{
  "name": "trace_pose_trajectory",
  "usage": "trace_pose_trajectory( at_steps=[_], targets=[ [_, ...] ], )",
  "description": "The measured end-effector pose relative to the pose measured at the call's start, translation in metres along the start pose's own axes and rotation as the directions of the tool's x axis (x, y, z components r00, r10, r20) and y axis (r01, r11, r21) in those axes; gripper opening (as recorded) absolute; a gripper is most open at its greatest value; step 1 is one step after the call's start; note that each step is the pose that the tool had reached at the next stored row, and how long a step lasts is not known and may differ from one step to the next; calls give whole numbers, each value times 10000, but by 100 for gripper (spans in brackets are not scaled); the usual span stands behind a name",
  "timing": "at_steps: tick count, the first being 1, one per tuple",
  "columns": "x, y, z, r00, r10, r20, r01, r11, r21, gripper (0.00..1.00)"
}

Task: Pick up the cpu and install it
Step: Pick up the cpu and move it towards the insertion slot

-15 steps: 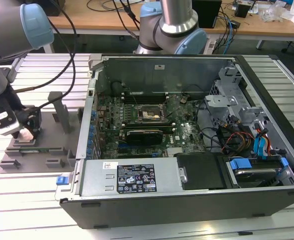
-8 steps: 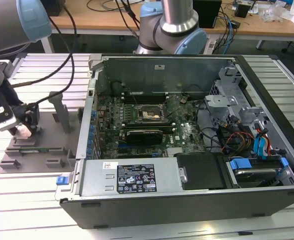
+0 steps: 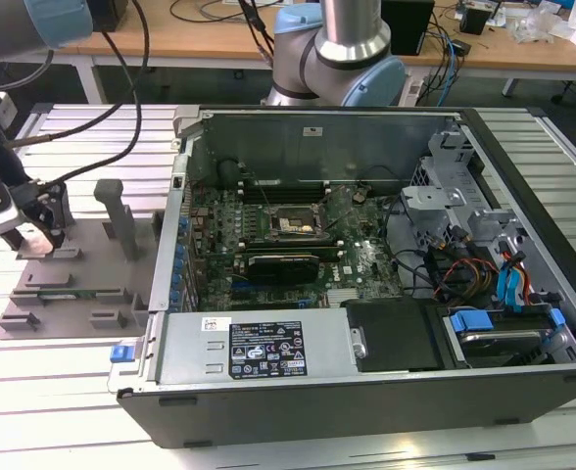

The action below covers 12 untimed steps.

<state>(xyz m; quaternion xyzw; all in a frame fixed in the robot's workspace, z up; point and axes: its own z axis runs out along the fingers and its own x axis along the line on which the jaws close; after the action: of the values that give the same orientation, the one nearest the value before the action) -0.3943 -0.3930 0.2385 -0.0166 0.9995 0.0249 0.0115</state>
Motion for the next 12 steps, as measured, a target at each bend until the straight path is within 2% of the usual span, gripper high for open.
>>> trace_pose_trajectory(
  at_steps=[2, 3, 6, 10, 12],
  targets=[
    [0, 0, -2, 10000, 0, -1, 0, 10000, 1, 55],
    [0, 0, -4, 10000, -2, -10, 2, 10000, 84, 55],
    [-1, 1, -26, 10000, -3, -9, 3, 9999, 111, 55],
    [-15, 12, -243, 10000, -1, -8, 2, 9999, 110, 55],
    [-26, 18, -376, 10000, -3, -8, 3, 9999, 110, 55]
  ],
)
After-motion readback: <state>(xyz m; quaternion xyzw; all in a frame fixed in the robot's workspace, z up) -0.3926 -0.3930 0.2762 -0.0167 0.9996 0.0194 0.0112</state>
